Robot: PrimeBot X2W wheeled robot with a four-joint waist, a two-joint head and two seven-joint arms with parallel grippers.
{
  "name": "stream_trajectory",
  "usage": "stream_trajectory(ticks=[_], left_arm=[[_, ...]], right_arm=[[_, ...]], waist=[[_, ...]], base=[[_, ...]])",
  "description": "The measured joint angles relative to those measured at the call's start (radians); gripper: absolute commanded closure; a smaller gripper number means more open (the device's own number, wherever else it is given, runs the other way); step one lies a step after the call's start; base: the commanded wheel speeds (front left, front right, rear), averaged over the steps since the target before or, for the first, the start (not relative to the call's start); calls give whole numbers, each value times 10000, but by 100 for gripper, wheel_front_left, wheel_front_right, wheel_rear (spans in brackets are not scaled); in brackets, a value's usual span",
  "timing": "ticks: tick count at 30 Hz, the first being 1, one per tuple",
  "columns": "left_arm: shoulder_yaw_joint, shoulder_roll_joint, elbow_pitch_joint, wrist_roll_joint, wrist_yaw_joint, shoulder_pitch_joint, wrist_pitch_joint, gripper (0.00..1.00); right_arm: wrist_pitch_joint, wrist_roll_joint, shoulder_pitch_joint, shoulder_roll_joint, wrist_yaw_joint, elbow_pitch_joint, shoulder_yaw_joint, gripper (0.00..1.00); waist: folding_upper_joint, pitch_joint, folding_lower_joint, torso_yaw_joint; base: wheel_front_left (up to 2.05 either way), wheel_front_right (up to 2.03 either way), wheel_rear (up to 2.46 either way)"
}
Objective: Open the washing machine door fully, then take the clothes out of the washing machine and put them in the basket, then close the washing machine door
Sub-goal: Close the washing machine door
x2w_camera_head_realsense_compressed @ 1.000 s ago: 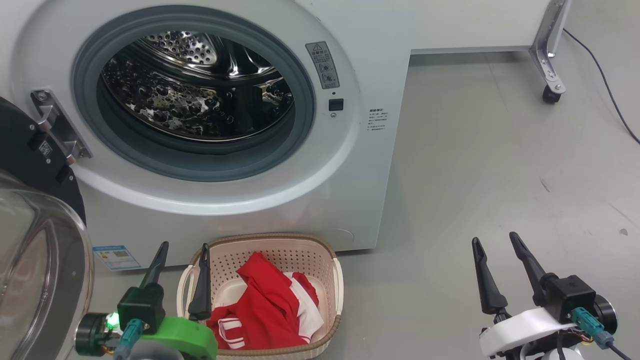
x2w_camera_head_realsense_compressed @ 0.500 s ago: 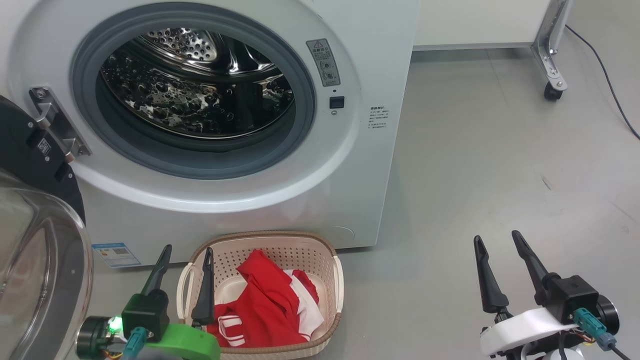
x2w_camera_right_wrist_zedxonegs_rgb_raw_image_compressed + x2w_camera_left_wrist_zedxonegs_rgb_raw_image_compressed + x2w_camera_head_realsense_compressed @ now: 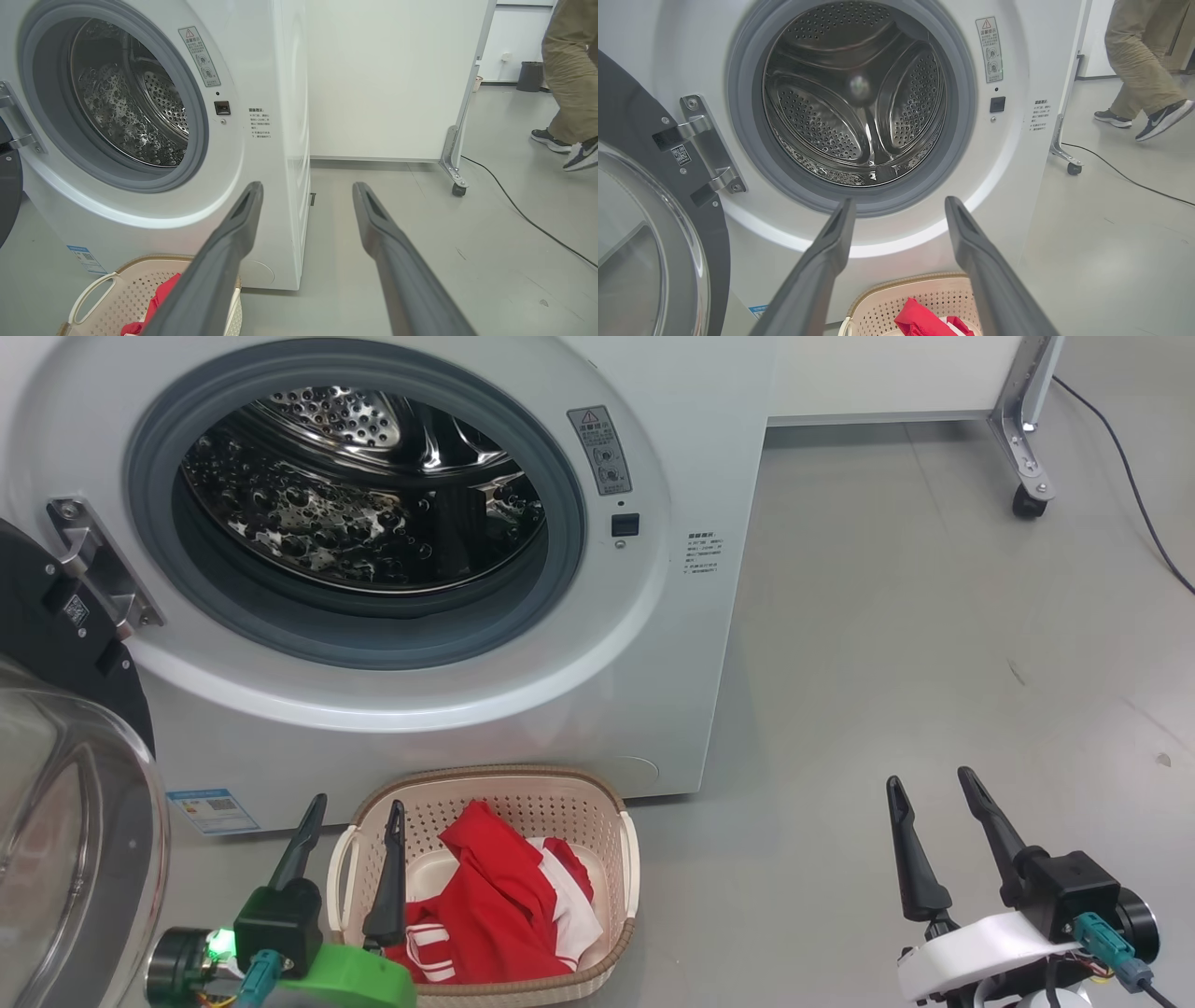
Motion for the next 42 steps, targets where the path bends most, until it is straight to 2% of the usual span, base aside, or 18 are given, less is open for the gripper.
stream_trajectory(ticks=[18,42], left_arm=[[-58,36,-326,92,79,92,138,0],[-132,115,-740,186,92,218,299,0]], right_arm=[[13,2,35,2,-15,-77,6,0],[86,15,62,4,-90,-173,19,0]], waist=[[0,-74,0,-82],[0,-121,0,-100]], base=[[-30,30,0],[-94,94,0]])
